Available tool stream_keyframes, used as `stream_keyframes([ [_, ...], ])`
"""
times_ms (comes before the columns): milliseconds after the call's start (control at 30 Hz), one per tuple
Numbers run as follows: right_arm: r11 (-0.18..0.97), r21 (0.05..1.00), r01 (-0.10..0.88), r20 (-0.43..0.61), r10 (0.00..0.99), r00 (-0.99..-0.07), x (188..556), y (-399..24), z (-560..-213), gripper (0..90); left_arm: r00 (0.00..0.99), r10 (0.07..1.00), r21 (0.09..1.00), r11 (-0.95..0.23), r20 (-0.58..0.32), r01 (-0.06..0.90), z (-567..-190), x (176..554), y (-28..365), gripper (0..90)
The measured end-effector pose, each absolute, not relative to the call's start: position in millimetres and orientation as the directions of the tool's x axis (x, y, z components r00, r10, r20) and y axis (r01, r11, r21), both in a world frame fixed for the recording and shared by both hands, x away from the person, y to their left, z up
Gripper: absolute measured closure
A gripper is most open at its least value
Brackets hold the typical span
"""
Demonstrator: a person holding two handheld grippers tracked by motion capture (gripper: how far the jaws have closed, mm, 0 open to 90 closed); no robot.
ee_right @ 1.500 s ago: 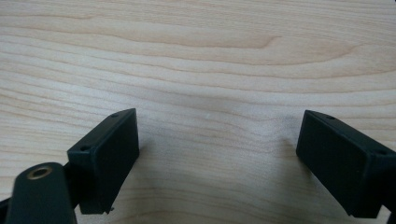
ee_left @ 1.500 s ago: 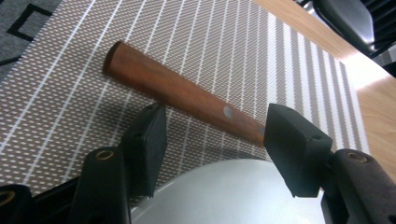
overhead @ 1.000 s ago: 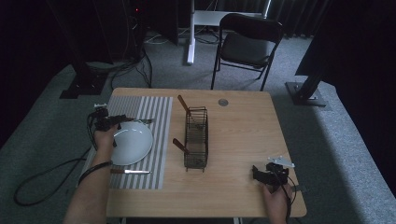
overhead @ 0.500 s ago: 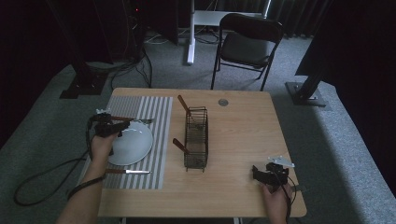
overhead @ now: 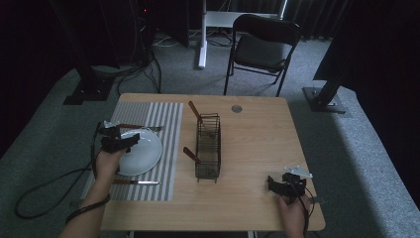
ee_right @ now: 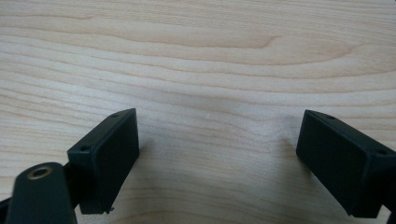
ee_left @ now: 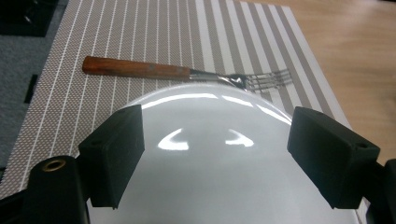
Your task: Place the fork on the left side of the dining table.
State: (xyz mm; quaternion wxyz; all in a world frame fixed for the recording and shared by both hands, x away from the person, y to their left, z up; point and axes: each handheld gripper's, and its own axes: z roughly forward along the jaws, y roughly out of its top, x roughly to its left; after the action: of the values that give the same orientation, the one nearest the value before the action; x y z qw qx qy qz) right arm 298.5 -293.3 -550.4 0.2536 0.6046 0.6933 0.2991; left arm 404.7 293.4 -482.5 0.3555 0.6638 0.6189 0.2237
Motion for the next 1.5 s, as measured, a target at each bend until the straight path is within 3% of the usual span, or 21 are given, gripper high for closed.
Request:
stream_keyframes([
  [1267,0.090,0.721,0.687,0.010,0.990,-0.140,298.5,-293.3,-550.4,12.7,0.249,0.950,0.776,-0.012,-0.188,0.631,-503.3,279.3,280.8,19.0],
  [1500,0.088,0.721,0.687,0.012,0.990,-0.139,298.5,-293.1,-550.4,12.7,0.241,0.959,0.782,-0.032,-0.152,0.622,-514.1,259.8,280.3,19.0],
])
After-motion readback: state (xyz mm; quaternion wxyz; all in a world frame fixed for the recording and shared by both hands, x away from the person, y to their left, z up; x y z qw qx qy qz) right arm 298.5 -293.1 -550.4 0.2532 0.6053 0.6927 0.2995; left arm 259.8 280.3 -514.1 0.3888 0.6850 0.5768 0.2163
